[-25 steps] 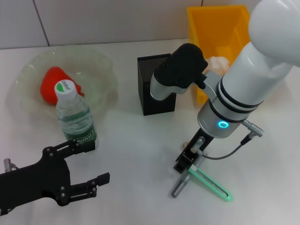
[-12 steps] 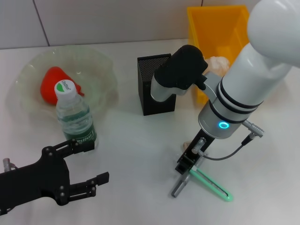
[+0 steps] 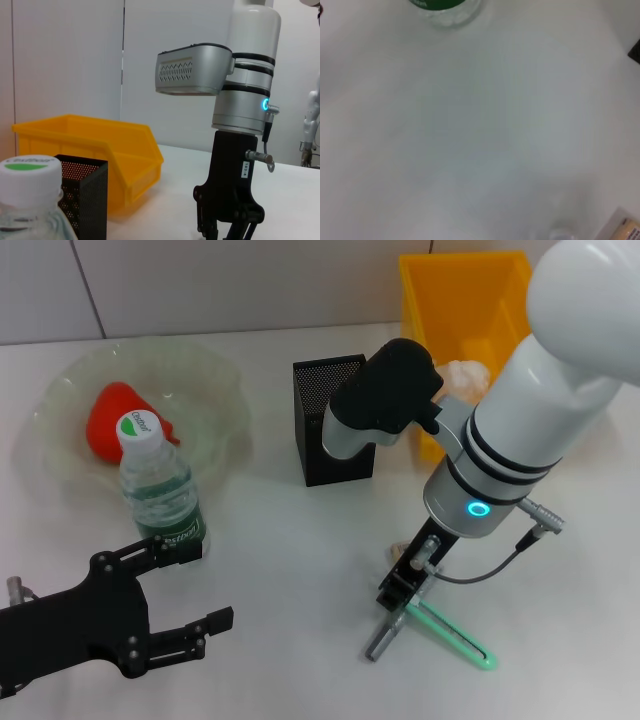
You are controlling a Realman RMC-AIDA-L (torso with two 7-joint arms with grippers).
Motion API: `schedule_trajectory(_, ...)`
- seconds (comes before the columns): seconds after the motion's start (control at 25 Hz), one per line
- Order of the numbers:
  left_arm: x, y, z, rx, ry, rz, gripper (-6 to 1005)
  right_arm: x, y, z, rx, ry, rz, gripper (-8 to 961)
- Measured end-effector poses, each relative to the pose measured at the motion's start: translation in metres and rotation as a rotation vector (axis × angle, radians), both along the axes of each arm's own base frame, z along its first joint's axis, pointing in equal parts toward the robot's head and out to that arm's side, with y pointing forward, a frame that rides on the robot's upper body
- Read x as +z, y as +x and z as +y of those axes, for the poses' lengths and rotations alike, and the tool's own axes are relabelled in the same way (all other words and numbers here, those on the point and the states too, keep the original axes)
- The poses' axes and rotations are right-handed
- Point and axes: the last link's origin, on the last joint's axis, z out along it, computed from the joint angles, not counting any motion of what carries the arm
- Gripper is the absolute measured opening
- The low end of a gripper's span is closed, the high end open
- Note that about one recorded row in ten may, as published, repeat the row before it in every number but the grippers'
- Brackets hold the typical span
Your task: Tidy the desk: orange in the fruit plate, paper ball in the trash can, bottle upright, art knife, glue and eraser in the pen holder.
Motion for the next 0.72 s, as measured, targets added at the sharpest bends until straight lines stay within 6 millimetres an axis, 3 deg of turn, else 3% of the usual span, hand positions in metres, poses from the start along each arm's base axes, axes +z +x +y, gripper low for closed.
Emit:
schedule_trajectory(0.56, 0.0, 0.0, 0.0, 0.002, 0.0, -0.002, 813, 0.002, -0.002, 0.0, 0.0, 0.003, 0.026, 173)
schedule_trajectory(0.72, 0.0, 0.0, 0.0, 0.002, 0.0, -0.002, 813, 0.016, -0.013, 0.006, -0.008, 0.0, 0.127, 179)
